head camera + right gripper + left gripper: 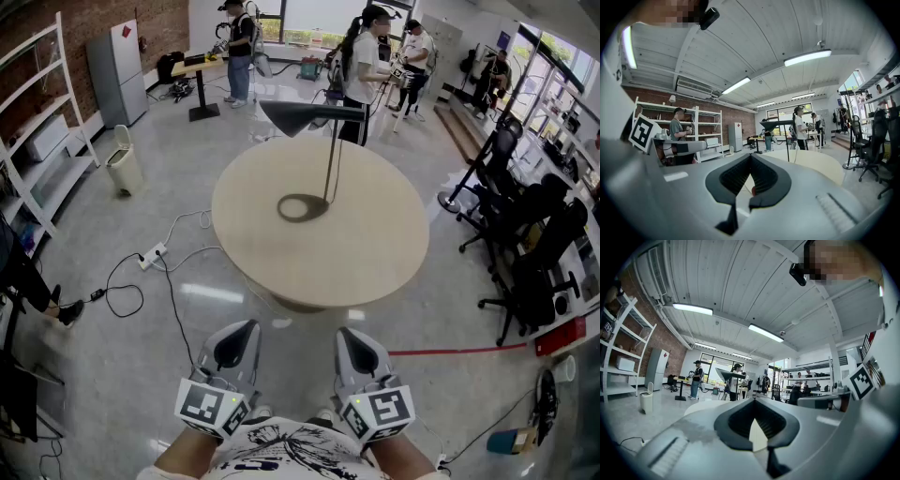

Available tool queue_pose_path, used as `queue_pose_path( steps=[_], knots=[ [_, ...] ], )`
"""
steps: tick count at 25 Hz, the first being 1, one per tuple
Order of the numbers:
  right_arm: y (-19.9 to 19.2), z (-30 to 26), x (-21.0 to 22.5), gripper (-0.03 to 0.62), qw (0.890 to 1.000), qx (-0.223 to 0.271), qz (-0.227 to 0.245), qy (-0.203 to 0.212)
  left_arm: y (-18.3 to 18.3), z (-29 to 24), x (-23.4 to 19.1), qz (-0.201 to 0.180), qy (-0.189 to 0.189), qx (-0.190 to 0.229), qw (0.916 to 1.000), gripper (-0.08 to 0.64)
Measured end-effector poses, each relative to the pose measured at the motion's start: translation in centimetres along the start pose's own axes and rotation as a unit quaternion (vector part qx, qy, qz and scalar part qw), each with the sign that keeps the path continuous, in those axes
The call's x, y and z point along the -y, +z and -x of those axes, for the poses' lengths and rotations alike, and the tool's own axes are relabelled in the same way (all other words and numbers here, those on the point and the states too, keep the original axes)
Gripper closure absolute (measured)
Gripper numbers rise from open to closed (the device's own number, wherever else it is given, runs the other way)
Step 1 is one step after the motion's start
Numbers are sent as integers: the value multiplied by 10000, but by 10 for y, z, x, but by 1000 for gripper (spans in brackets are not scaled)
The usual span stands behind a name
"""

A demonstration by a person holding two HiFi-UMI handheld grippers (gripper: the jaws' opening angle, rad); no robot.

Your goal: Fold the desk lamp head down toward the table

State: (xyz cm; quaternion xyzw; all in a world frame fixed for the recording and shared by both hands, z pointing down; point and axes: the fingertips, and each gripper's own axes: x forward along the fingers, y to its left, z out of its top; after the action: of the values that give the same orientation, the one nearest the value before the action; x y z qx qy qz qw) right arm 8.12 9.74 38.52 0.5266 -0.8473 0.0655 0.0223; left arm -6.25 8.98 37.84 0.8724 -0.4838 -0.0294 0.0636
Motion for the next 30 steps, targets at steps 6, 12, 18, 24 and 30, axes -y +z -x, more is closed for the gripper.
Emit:
queue_pose_path(
  steps=[6,12,18,24,30],
  knots=[
    [-1,-1,7,584,9998,60,42,-164,-5,-6,1,17,-89,-62,9999,554],
    [-6,5,12,584,9993,41,-41,-360,-7,-5,12,82,-363,-52,9993,554],
    [-16,2,6,584,9985,-66,-162,-527,-8,2,4,21,-555,34,9985,554],
    [-16,-9,-8,584,9972,-103,31,-740,1,12,-35,-176,-485,193,9985,554],
    [-20,-26,-29,584,9973,-191,81,-709,1,24,-67,-71,-388,225,9990,554]
  ],
)
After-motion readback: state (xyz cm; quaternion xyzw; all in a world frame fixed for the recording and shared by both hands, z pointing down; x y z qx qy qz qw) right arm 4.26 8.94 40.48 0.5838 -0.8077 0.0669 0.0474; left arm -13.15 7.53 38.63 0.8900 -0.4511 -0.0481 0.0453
